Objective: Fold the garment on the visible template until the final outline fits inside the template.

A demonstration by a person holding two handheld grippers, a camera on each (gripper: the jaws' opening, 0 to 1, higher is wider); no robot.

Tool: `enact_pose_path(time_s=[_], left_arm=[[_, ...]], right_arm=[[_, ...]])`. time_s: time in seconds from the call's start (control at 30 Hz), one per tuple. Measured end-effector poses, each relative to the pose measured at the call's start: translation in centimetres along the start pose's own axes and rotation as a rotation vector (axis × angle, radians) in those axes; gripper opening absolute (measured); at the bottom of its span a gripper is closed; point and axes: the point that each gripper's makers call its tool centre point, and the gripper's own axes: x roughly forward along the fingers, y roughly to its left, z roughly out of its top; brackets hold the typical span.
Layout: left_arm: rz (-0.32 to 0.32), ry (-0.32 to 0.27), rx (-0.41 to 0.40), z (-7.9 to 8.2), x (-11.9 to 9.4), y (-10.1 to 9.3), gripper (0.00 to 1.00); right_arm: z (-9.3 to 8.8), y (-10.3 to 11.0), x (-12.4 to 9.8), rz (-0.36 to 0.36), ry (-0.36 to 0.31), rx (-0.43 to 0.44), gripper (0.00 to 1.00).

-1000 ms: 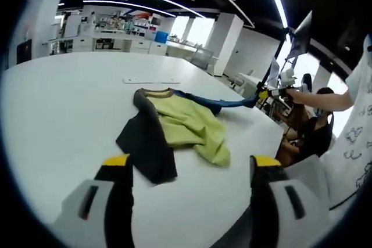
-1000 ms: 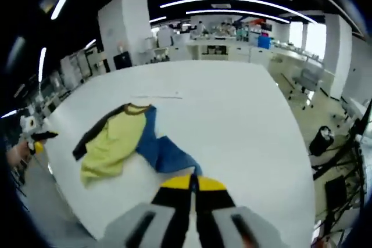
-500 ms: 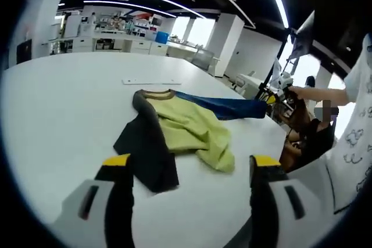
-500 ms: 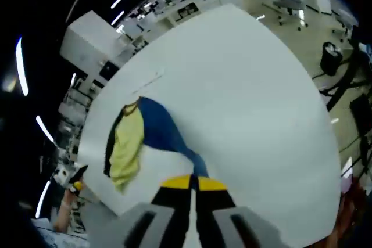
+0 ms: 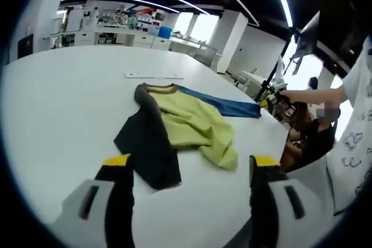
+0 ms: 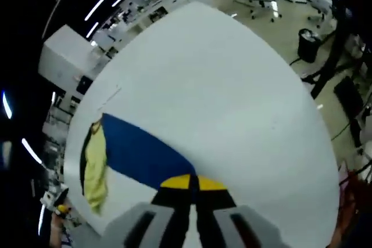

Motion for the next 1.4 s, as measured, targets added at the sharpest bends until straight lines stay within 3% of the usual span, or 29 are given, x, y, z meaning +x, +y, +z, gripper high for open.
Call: enact_pose_path(time_s=[0.23, 0.37, 0.5, 0.83, 1.0, 1.13, 1.2, 1.3, 1.4], left_arm=[[0.007, 0.003, -0.012, 0.1, 0.5, 0.6, 0.79], [0.009, 0.006, -0.020, 0.1, 0.8, 0.7, 0.79], [0.005, 0.013, -0.022, 0.0, 1.1, 0.6, 0.79], [0.005, 0.014, -0.026, 0.0, 1.5, 0.7, 0.79], [0.001, 0.015, -0.025, 0.0, 1.7, 0.2, 0.79], [0.004, 0.018, -0.026, -0.1, 1.6, 0.2, 0.79], [0.004, 0.016, -0.027, -0.1, 1.5, 0.3, 0.79], [0.003, 0.015, -0.027, -0.2, 1.4, 0.2, 0.79], [0.002, 0.016, -0.026, -0.3, 1.3, 0.3, 0.79]], right_arm=[[1.8, -0.9, 1.4, -0.044, -0.038, 0.001, 0.00], [2.4, -0.5, 2.1, -0.031, -0.052, 0.032, 0.00], [2.5, -2.4, 2.8, -0.110, -0.016, -0.038, 0.00], [1.8, -2.7, 2.6, -0.132, -0.016, -0.076, 0.00], [2.2, -3.2, 2.8, -0.177, -0.020, -0.165, 0.00], [1.8, -2.9, 3.0, -0.174, 0.002, -0.229, 0.00], [2.1, -2.6, 3.0, -0.144, -0.022, -0.271, 0.00], [1.5, -2.4, 2.7, -0.131, -0.026, -0.282, 0.09], [2.1, -2.4, 2.6, -0.117, -0.072, -0.365, 0.20]])
